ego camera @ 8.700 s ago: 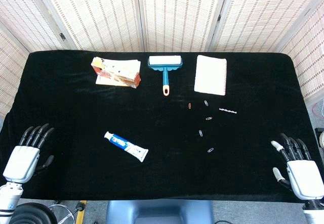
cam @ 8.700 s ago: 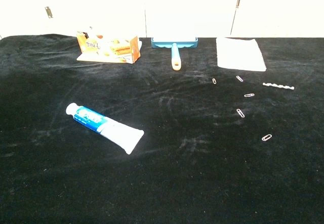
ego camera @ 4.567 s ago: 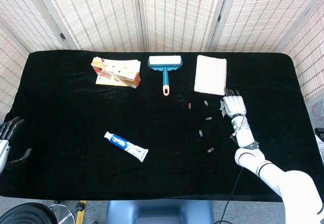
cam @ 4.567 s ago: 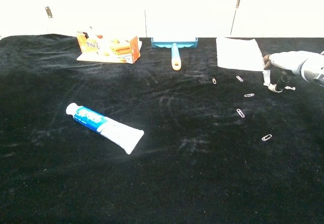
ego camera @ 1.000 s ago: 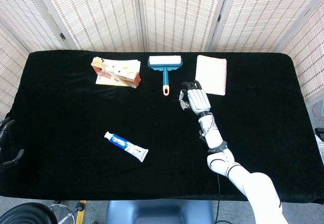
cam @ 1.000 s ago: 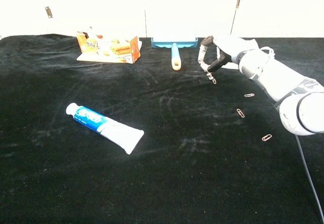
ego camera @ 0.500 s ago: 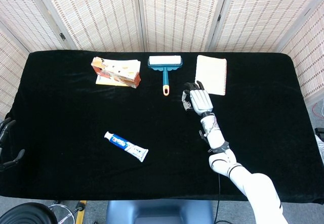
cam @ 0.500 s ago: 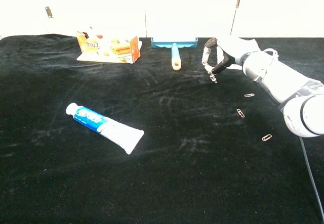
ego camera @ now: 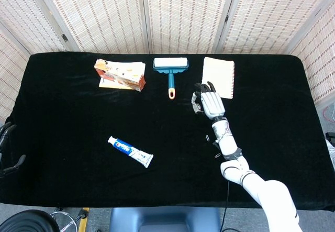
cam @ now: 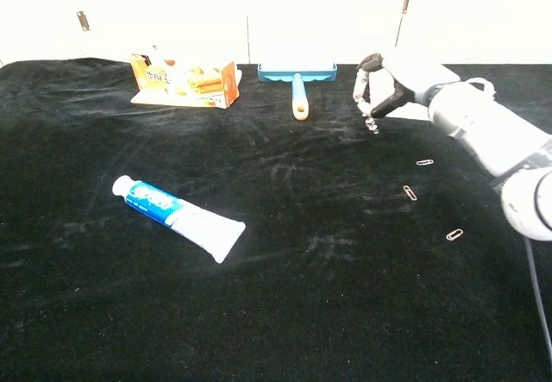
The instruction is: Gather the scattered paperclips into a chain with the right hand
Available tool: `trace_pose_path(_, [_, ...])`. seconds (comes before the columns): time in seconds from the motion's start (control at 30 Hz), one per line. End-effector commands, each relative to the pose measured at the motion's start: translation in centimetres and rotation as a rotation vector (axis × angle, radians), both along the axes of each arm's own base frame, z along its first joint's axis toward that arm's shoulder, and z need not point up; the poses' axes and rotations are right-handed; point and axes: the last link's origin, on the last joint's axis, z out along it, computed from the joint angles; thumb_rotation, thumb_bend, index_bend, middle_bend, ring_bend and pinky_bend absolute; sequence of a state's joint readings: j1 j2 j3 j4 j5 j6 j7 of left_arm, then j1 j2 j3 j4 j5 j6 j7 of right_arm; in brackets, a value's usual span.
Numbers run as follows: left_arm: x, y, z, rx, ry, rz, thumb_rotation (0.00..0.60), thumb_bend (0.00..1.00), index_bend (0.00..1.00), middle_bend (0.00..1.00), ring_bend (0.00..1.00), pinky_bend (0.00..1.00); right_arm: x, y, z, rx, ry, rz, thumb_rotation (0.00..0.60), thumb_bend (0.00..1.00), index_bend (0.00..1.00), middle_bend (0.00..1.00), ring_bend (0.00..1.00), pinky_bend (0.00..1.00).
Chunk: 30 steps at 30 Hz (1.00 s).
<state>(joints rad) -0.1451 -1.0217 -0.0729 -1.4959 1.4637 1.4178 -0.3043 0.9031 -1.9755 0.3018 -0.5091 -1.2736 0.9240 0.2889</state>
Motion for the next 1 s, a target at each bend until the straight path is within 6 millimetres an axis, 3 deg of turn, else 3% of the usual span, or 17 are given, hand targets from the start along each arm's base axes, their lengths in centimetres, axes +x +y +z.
trace_pose_path(0.03, [0.1,0.0,0.0,0.002,0.002,-0.002,0.6,0.41,0.0,0.06,0.07,0.08,-1.5,1.3,1.5,-0.031,0.01,0.026,0.6,0.64,0.98,0.19,0.13,0.0])
trace_pose_path(0.33, [0.5,0.1,-0.8,-0.016,0.027,-0.014,0.6,0.41,0.0,0.06,0.07,0.08,-4.3,5.4,4.5,-0.046,0.033,0.058,0.6,0.64,0.98,0.2,0.14,0.0])
trace_pose_path(0.53, [0.7,0.4,-1.3,-0.034,0.041,-0.015,0.6,0.41,0.0,0.06,0.07,0.08,-5.7,7.4,4.4,-0.012,0.077,0.048,0.6,0.64,0.98,0.2,0.14,0.0])
trace_pose_path(1.0, [0.6,0.2,-1.3,-0.027,0.04,-0.006,0.6,0.41,0.0,0.06,0.07,0.08,-6.3,7.2,2.7,0.017,0.089,0.028,0.6,0.64,0.98,0.2,0.14,0.0])
